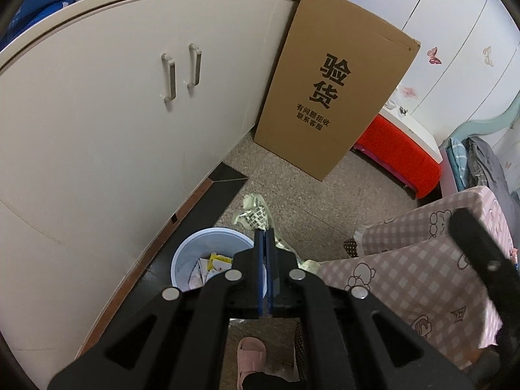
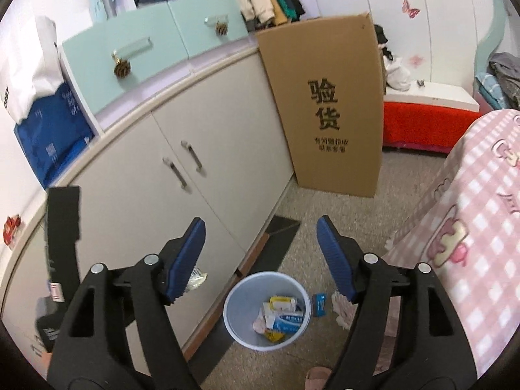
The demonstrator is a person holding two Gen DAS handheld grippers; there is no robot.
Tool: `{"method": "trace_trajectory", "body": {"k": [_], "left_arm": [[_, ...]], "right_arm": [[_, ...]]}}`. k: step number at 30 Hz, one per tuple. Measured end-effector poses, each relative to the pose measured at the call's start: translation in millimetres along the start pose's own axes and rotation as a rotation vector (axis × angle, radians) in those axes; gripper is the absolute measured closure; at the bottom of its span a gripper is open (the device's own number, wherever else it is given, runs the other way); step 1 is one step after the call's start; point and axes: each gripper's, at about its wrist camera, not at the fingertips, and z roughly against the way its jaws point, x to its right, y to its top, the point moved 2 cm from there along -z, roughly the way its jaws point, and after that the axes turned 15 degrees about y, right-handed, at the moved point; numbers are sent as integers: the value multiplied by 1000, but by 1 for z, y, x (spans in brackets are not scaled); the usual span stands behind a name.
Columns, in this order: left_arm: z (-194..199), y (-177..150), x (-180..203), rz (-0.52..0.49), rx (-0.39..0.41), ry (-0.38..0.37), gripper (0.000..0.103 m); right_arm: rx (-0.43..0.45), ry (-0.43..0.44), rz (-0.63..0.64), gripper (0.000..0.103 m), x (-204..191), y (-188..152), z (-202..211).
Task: Collect trash
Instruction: 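Move both open tools back over the table toward the snack wrapper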
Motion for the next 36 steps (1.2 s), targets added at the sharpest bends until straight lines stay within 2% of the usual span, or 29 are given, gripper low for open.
{"method": "trace_trajectory", "body": {"k": [4,6,7,10,13,16,20,26,32,36], "left_arm": [[-10,4,5,-4,-30,15,98],[-23,8,5,11,-63,47,64],[-30,10,4,27,-81,82,30],[-34,7,2,61,-84,129,28],[-17,0,8,56,-54,111,28],[14,-3,21,15,11,113,27],[68,-8,42,-18,88,73,27],[152,-24,73,-65,208,32,25],[229,-59,123,-158,286,-26,22],[261,-85,179,-245,291,-82,20]], "right_arm": [[13,-8,-19,31,7,3,8],[16,-9,-39,31,12,4,13],[19,-5,-52,31,15,4,17],[37,-8,-81,31,24,4,34],[66,-16,-107,31,32,7,53],[96,-22,-131,31,38,10,78],[145,-29,-144,31,43,13,122],[225,-59,-145,29,50,12,203],[297,-122,-160,27,77,-1,296],[324,-183,-207,27,118,-11,349]]}}
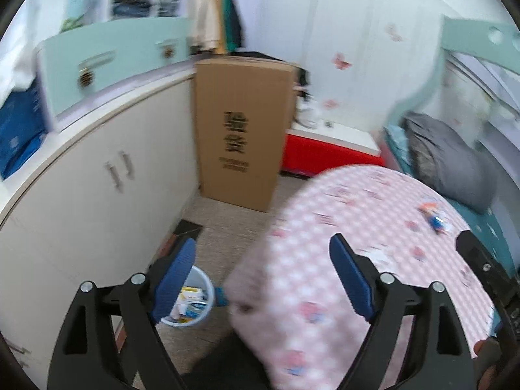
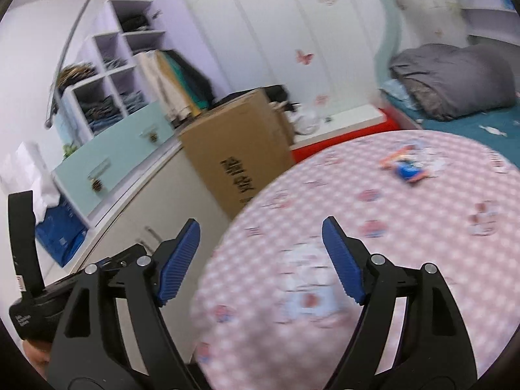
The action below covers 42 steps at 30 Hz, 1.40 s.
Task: Collect trash
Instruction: 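Move both open tools back over the table toward the snack wrapper, then grasp the orange-blue snack wrapper with the left gripper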
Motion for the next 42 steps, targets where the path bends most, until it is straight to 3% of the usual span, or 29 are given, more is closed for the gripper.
{"method": "trace_trajectory", "body": {"k": [7,11,15,22,27,28,31,34,38,42], "left_arm": [[9,-4,132,-154,-60,-146,20],[-11,-7,213,-221,-111,-195,20],[-34,-7,271,-223,-160,-255,20],[-78,-1,342,-246,-175,-231,20],[-104,5,368,-225,-205,-250,21],[-109,5,372,-218,-216,-256,25],[-121,2,384,-244,-254,-279,60],[-125,1,384,-295,-225,-311,80],[-123,9,340,-269,-214,-345,85],[-125,27,246,-169,-166,-304,85]], "right_arm": [[38,-137,-101,26,110,16,45],[35,-208,-128,27,165,28,54],[43,-257,-161,26,205,42,57],[-2,-290,-175,27,242,59,37],[-34,-312,-165,27,248,66,18],[-41,-313,-163,27,246,67,14],[-56,-321,-140,27,236,67,3],[-66,-308,-142,27,223,67,-9],[-96,-255,-97,27,178,67,-41],[-167,-117,-1,27,100,53,-99]]}}
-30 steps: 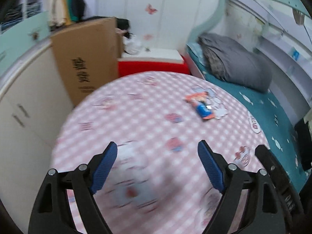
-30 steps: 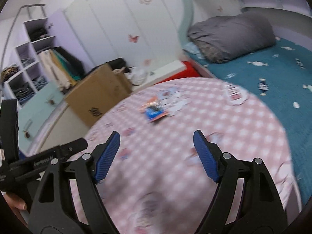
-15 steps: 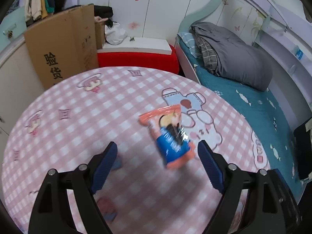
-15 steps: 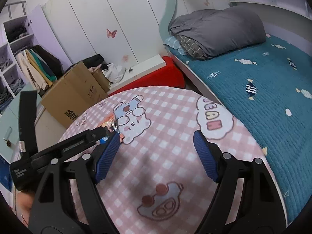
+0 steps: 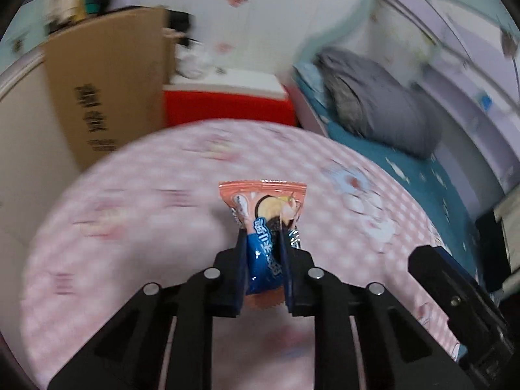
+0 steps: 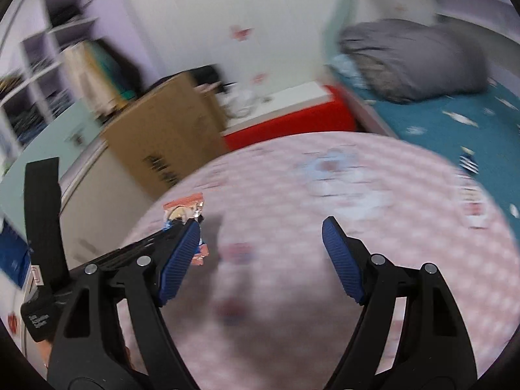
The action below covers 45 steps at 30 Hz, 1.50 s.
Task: Collect trash
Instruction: 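Grasp the orange-blue snack wrapper with the left gripper, then lower the snack wrapper into the wastebasket while the right gripper grasps the blue wrapper from the floor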
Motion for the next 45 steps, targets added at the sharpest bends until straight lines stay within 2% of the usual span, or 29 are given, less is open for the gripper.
{"method": "trace_trajectory", "body": {"k": [5,10,14,17,20,25,28,33,36,38,41,45], "left_arm": [[31,-14,-147,168,36,135,85],[55,-57,-296,334,50,304,85],[54,-101,-392,444,9,386,85],[35,-132,-450,492,-41,414,85],[1,-160,-495,518,-88,430,85],[-86,-213,-553,556,-214,435,85],[-135,-236,-563,573,-279,396,85],[-227,-264,-546,539,-375,325,85],[-286,-293,-533,512,-451,354,85],[-325,-313,-530,537,-511,332,85],[-363,-341,-525,536,-575,335,85],[-393,-361,-530,552,-623,344,85]], "right_arm": [[-129,172,132,27,-125,-31,-79],[-263,299,221,28,-238,-86,-152],[-359,332,252,34,-296,-142,-214],[-402,290,274,41,-308,-179,-258],[-455,223,244,46,-289,-214,-318],[-503,23,217,46,-211,-263,-408],[-527,-75,194,46,-157,-290,-449],[-622,-204,195,46,-73,-350,-512],[-723,-210,192,46,-32,-393,-547],[-780,-210,199,46,-14,-422,-566],[-904,-179,202,46,13,-476,-598],[-986,-111,202,47,20,-530,-624]]}}
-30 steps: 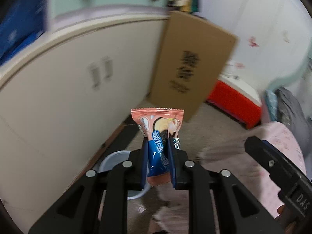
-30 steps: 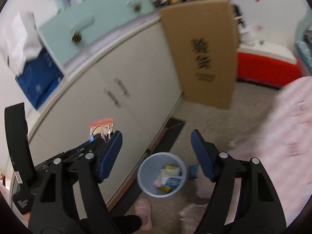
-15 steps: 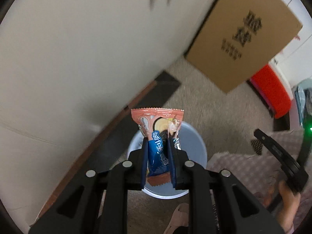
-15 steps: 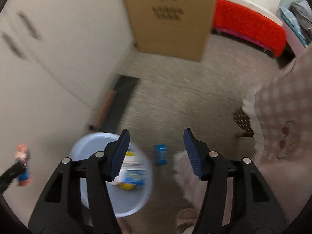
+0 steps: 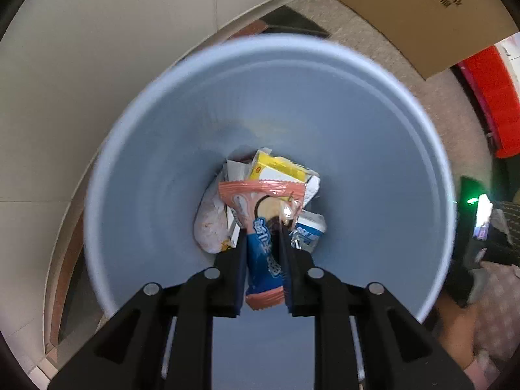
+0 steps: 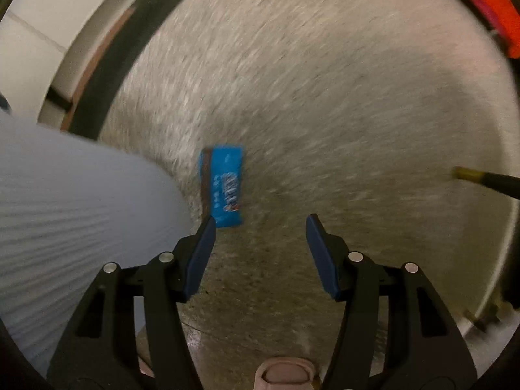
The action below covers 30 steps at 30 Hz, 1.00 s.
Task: Collect trash
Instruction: 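Lower the snack wrapper into the wastebasket while the right gripper grasps the blue wrapper from the floor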
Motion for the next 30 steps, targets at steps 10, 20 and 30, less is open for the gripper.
{"method": "trace_trajectory", "body": {"k": [10,20,30], "left_arm": [[-44,7,13,2,-96,72,84],[-52,8,8,35,-136,38,84],[-23,9,-8,96,-134,6,35]], "right_arm": [[-16,41,7,52,17,13,-60],[-22,49,49,95,15,17,-68],[242,-52,124,95,-34,57,96]]}}
